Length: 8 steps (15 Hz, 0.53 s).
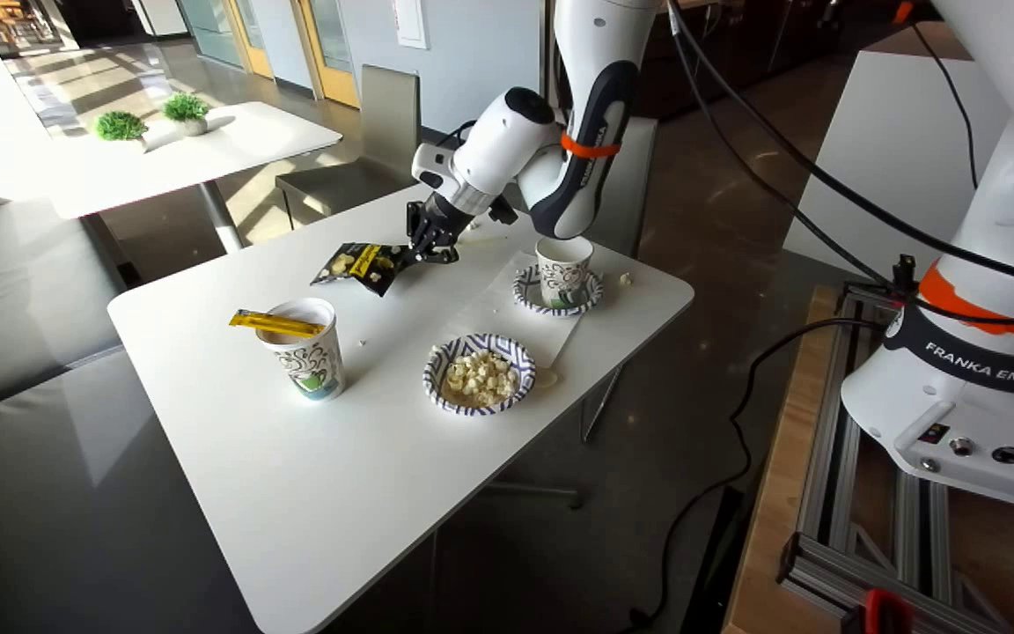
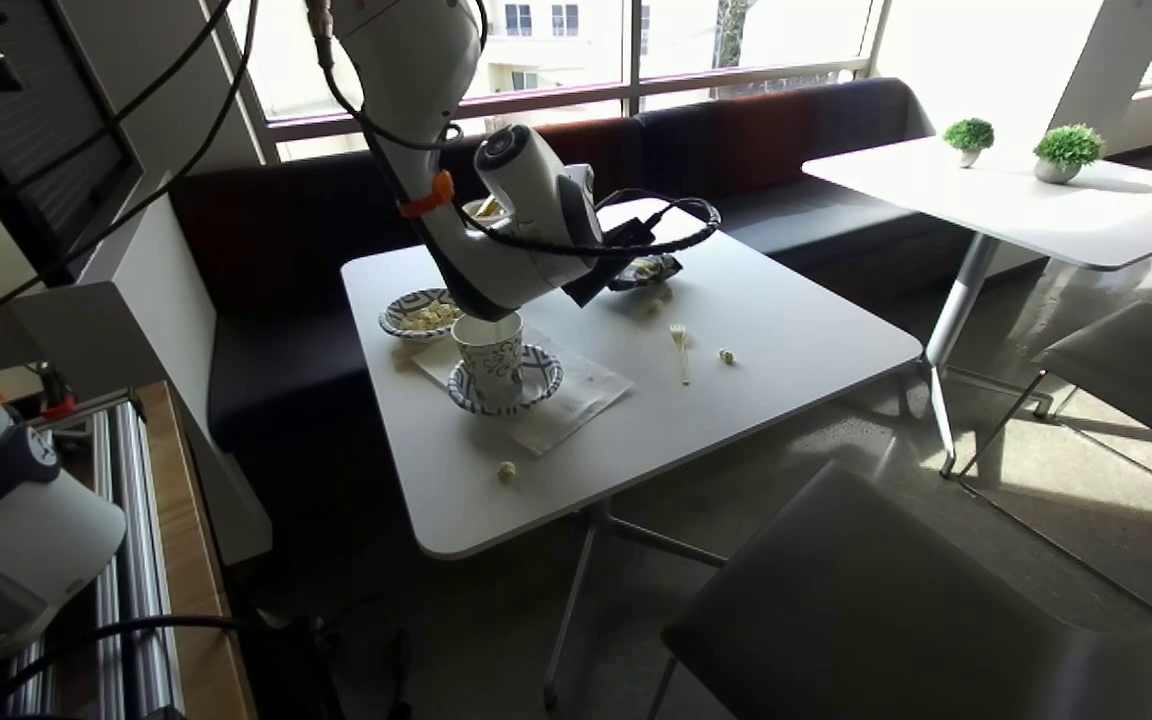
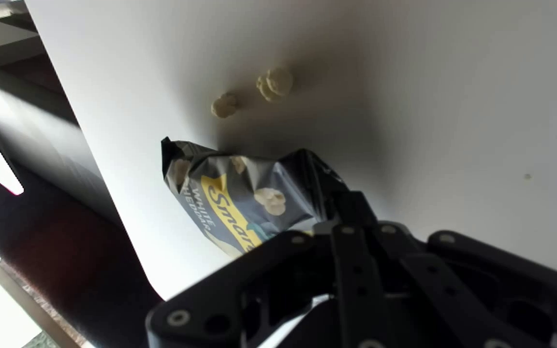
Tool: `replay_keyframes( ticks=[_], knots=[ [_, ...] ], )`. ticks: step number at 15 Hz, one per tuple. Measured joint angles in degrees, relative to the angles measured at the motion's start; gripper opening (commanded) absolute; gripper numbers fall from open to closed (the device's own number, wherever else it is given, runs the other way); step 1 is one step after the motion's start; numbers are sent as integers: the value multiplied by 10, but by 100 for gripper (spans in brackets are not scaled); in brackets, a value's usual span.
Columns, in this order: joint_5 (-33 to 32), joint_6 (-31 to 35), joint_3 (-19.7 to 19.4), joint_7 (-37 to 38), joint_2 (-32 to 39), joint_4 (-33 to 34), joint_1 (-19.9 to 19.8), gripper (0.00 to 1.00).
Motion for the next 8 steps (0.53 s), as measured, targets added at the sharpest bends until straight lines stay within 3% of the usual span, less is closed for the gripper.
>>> replay_keyframes(
  ticks=[8],
  knots=[
    [107,41,-42,-47,54,24,45,0]
  ],
)
